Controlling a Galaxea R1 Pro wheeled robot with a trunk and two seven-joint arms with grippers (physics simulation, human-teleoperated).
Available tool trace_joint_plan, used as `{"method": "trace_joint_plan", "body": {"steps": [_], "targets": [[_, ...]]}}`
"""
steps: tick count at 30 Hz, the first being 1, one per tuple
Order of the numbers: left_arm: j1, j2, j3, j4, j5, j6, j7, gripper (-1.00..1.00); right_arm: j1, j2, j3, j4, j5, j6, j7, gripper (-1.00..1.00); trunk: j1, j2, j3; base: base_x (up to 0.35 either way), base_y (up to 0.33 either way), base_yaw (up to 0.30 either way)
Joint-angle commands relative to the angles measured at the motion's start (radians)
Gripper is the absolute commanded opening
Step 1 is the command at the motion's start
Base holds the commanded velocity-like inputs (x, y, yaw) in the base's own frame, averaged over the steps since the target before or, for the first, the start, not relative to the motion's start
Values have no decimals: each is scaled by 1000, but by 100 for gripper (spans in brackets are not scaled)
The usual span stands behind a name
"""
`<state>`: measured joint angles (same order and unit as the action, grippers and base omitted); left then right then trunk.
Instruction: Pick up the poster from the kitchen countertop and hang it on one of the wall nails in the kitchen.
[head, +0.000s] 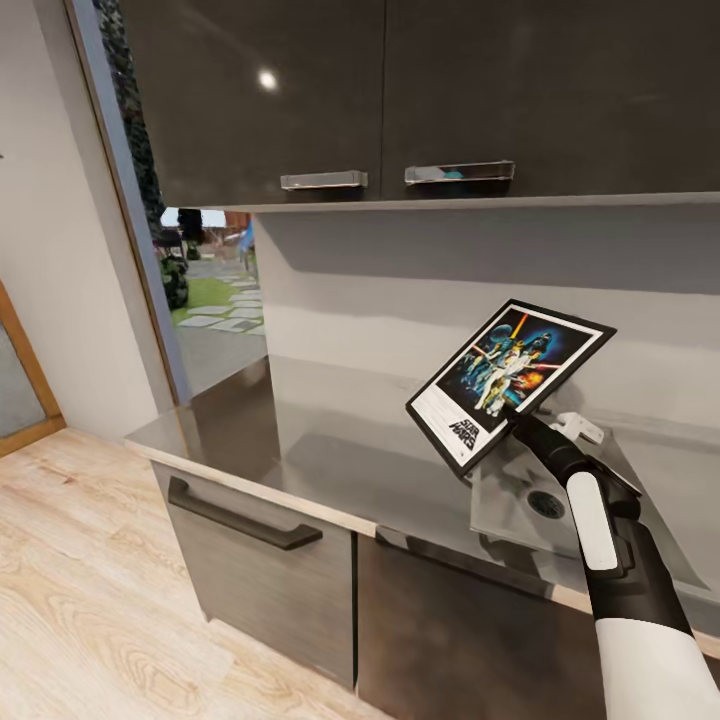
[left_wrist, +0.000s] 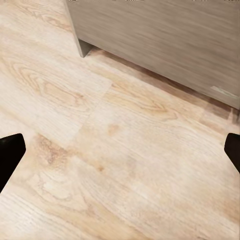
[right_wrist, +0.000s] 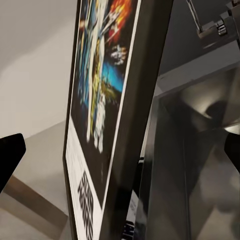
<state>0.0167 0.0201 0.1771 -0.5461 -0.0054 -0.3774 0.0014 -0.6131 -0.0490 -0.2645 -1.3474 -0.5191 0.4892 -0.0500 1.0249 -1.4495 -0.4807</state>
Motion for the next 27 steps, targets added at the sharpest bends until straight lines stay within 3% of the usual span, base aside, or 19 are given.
{"method": "trace_joint_plan", "body": {"steps": [1,27], "targets": [[0,0,1,-1,-1,-1,0,100,-1,0,0,-1,-10,5,-5,100,0,0,-1,79,0,0],[0,0,1,-2,-1,-1,0,100,-1,0,-1,-1,-10,4,-5,100,0,0,-1,32,0,0]]}}
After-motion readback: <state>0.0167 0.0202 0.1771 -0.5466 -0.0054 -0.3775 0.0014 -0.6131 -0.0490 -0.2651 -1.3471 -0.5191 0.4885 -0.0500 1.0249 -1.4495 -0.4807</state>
